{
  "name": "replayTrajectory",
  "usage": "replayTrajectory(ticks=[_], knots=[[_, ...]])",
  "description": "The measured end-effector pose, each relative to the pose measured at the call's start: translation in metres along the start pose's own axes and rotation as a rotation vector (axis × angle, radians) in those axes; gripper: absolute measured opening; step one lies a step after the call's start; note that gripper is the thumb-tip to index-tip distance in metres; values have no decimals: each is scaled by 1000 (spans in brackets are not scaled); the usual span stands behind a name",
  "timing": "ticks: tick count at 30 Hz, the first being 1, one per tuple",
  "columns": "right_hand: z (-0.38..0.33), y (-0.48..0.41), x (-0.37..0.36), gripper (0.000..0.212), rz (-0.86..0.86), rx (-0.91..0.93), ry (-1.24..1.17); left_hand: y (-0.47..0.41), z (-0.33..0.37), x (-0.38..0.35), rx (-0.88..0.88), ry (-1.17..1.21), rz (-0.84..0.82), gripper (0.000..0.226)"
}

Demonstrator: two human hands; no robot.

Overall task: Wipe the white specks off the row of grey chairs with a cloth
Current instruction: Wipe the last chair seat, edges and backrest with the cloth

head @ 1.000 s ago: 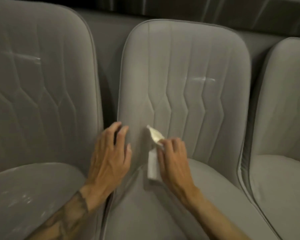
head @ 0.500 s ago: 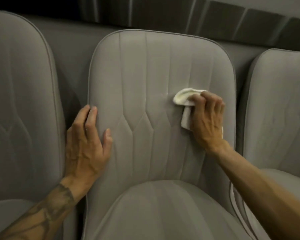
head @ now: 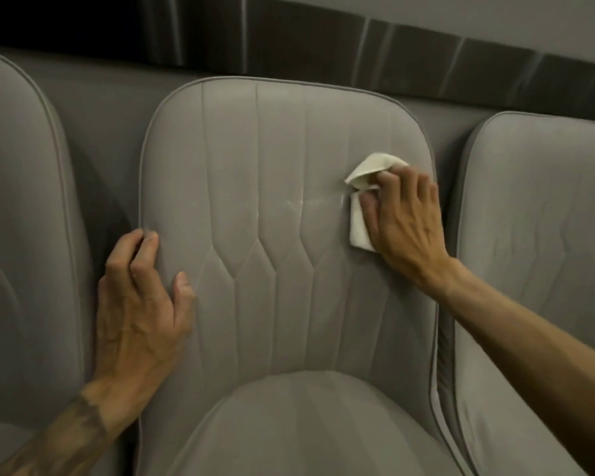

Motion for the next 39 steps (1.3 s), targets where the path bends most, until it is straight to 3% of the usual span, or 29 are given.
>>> replayTrajectory(ticks=[2,5,8,11,14,17,20,23,25,29,32,36,39], knots=[[9,-22,9,25,-8,43,14,-1,1,-1,7,18,-3,57],[35,-79,19,29,45,-115,-9,0,3,-2,8,14,6,61],[30,-60,13,28,70,-229,-46,1,2,-5,-23,-20,23,61],[2,1,-2,23,-34,-48,-21,1,3,-5,-36,-30,28,60],[5,-17,-4,23,-57,73,6,2,5,-5,-31,-31,33,59],[12,-51,0,19,37,7,-16,1,4,-5,-37,-51,32,58],[5,-13,-9,20,36,-115,-42,1,5,-6,-44,-62,34,59],[-26,45,-23,18,-126,149,8,1,4,-6,-41,-67,30,60],[-20,29,-18,23,-132,274,29,2,5,-6,-47,-65,36,60],[18,-58,2,23,38,30,15,2,2,-8,-60,-74,45,61],[20,-36,0,23,88,-136,-8,4,2,-9,-62,-63,46,61],[-1,26,-12,28,-77,88,24,3,2,-10,-48,-64,43,60],[13,-16,-5,30,-23,136,76,2,3,-10,-58,-54,40,61]])
Point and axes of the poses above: each hand's wrist, its own y-axis away from the middle knuckle, its own x-axis out of the back of the hand, z = x × y, the point moved 7 cm from there along -y, towards the middle knuckle, and after that the axes turned 10 degrees about -z, right-handed, at the moved point
